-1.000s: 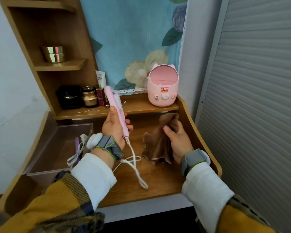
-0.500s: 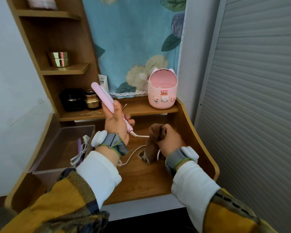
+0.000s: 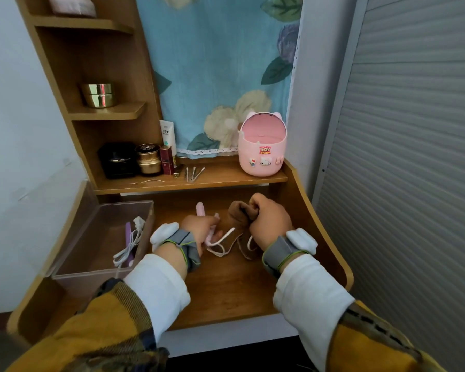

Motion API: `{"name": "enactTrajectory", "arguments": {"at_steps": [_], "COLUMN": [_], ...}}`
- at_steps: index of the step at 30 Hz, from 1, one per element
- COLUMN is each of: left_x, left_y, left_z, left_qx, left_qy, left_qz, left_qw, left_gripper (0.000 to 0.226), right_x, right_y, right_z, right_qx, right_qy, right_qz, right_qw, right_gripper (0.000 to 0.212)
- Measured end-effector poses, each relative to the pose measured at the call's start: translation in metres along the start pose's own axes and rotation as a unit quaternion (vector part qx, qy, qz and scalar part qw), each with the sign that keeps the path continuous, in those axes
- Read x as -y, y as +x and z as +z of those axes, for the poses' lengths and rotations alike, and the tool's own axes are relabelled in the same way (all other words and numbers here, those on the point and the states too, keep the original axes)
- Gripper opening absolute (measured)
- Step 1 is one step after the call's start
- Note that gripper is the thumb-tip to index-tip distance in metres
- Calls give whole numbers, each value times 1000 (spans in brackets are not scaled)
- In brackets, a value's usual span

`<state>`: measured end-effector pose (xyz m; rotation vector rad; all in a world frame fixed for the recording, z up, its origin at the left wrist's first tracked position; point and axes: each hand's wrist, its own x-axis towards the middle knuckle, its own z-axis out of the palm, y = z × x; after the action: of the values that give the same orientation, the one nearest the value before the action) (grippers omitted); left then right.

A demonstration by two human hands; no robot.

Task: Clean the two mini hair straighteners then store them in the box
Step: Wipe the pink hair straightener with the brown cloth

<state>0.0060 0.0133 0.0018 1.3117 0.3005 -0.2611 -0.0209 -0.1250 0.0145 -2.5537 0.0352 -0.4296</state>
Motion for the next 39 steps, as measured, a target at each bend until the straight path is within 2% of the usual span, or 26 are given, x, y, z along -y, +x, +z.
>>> {"name": "enactTrajectory", "arguments": {"at_steps": [1, 2, 3, 4, 6, 8, 9, 12, 14, 17, 19, 21, 22, 23, 25, 26, 27, 28, 30, 33, 34, 36, 38, 39], "left_x": [-4, -6, -8, -8, -6, -4, -4, -8, -12, -18, -22, -25, -25, -25, -24, -23, -23, -23, -21, -17, -16, -17, -23, -27], "left_y": [1, 2, 2, 3, -1, -9, -11, -14, -14, -14, -12, -8, -7, -8, -10, -11, -10, -8, -4, -4, -4, -4, -3, -5], "left_z": [-2, -5, -8, -10, -14, -14, -14, -18, -18, -13, -14, -18, -20, -20, -21, -21, -23, -25, -29, -29, -27, -24, -24, -22], "left_qx": [-11, -35, -62, -76, -84, -44, -11, 38, -3, -89, -153, -203, -212, -218, -230, -236, -239, -239, -224, -179, -176, -194, -224, -231], "left_qy": [109, 258, 391, 473, 562, 616, 618, 531, 483, 378, 316, 323, 336, 350, 377, 400, 430, 461, 497, 471, 439, 372, 343, 335], "left_qz": [17, 39, 78, 122, 194, 223, 218, 233, 286, 322, 315, 317, 320, 318, 309, 311, 307, 299, 284, 289, 297, 300, 303, 306], "left_qw": [994, 965, 915, 869, 800, 754, 756, 814, 827, 863, 882, 868, 860, 854, 842, 829, 815, 800, 789, 814, 829, 857, 860, 861], "left_gripper": [40, 45, 46, 45, 48, 53, 54, 45, 38, 35, 35, 37, 38, 37, 35, 34, 34, 35, 37, 37, 37, 36, 36, 37], "right_x": [0, 0, 1, 2, 2, 2, 0, -3, -7, -14, -18, -23, -24, -26, -27, -26, -24, -23, -20, -13, -11, -11, -12, -13], "right_y": [2, 4, 7, 10, 14, 19, 21, 22, 21, 23, 24, 24, 22, 22, 22, 22, 22, 21, 21, 21, 19, 15, 11, 12], "right_z": [1, 3, 6, 7, 9, 10, 11, 7, 1, -10, -18, -24, -26, -28, -28, -28, -27, -26, -22, -18, -17, -19, -27, -30], "right_qx": [11, 18, 22, 24, 33, 41, 44, 69, 108, 183, 173, 126, 111, 111, 112, 81, 36, -15, -73, -60, -69, -127, -196, -183], "right_qy": [8, 15, 21, 25, 43, 95, 133, 254, 274, 223, 189, 179, 209, 284, 500, 587, 629, 625, 560, 456, 429, 406, 368, 320], "right_qz": [8, 11, 12, 15, 33, 59, 67, 84, 92, 107, 113, 139, 165, 201, 254, 258, 255, 250, 215, 160, 155, 149, 149, 148], "right_qw": [1000, 1000, 999, 999, 998, 993, 988, 961, 951, 951, 960, 966, 958, 931, 821, 763, 733, 739, 796, 874, 887, 892, 897, 918], "right_gripper": [21, 22, 24, 25, 26, 27, 30, 34, 37, 52, 50, 50, 54, 59, 66, 64, 58, 52, 42, 29, 26, 20, 18, 18]}}
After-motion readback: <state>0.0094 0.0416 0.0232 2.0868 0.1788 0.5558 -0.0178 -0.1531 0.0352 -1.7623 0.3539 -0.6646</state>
